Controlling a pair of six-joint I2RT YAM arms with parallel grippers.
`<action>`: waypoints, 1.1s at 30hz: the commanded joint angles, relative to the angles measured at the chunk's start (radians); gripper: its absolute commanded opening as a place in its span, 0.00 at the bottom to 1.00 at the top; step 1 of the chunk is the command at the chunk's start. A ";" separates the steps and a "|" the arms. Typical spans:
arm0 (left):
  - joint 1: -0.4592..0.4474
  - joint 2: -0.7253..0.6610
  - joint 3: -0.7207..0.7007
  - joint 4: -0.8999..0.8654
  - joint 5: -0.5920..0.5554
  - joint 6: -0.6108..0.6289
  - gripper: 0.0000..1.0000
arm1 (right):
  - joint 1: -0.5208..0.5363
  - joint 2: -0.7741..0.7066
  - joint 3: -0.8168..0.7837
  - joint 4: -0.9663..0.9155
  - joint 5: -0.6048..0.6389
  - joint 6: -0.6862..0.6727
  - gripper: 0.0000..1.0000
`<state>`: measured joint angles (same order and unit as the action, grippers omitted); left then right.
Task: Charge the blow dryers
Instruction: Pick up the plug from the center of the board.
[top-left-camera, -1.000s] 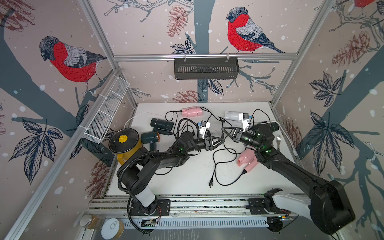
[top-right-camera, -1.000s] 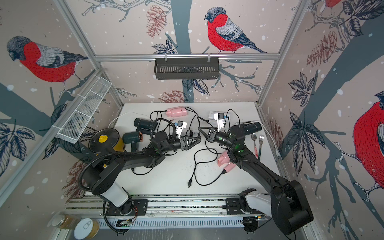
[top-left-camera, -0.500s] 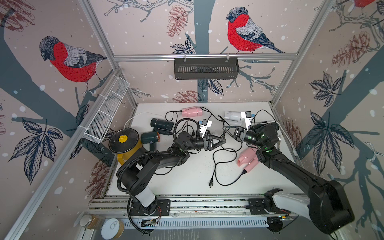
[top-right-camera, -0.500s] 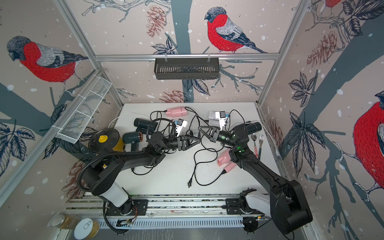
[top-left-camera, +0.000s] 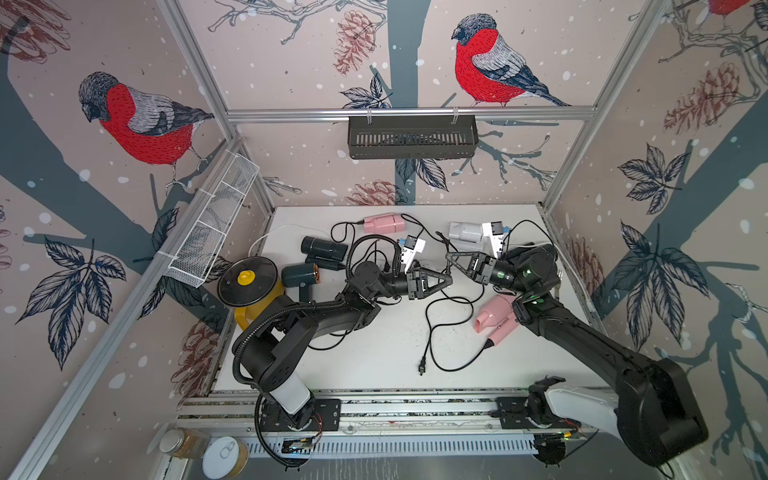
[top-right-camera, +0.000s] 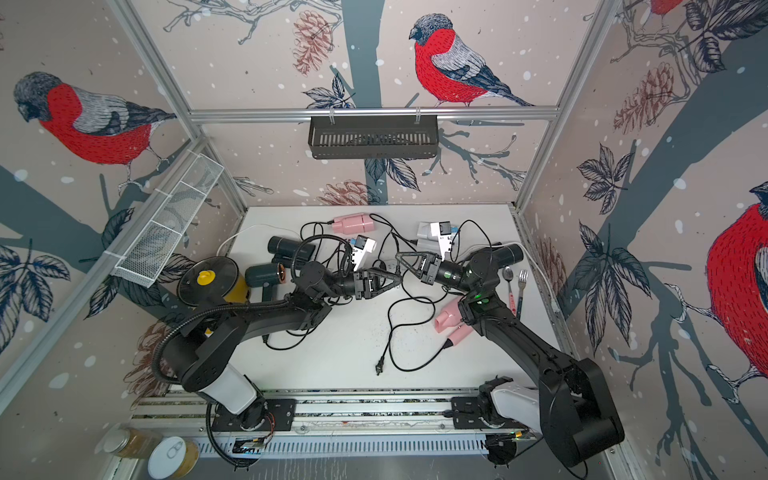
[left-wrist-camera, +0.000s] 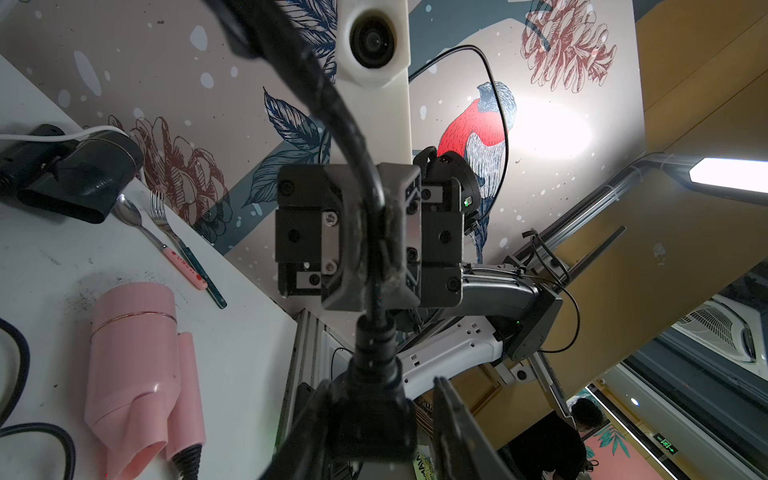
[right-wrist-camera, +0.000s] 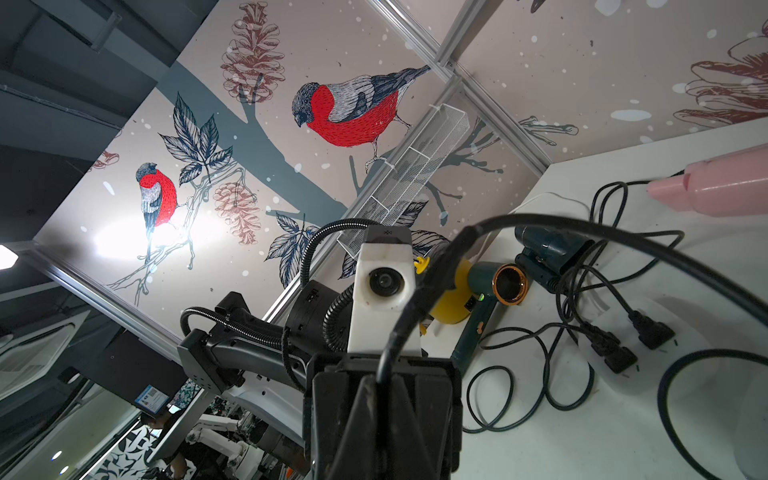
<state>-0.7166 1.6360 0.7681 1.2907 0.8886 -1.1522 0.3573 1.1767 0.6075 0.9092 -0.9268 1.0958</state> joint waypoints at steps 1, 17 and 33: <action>0.000 0.002 0.008 0.035 0.007 -0.010 0.36 | 0.002 -0.003 -0.005 0.073 -0.015 0.012 0.07; 0.000 -0.153 0.117 -0.902 -0.272 0.614 0.24 | -0.016 -0.119 0.113 -0.700 0.141 -0.317 0.59; -0.088 -0.185 0.160 -1.240 -0.569 0.929 0.23 | 0.060 -0.056 0.193 -1.081 0.245 -0.513 0.45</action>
<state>-0.7967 1.4609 0.9222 0.0868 0.3885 -0.2859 0.4049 1.1042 0.7891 -0.1417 -0.7040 0.6189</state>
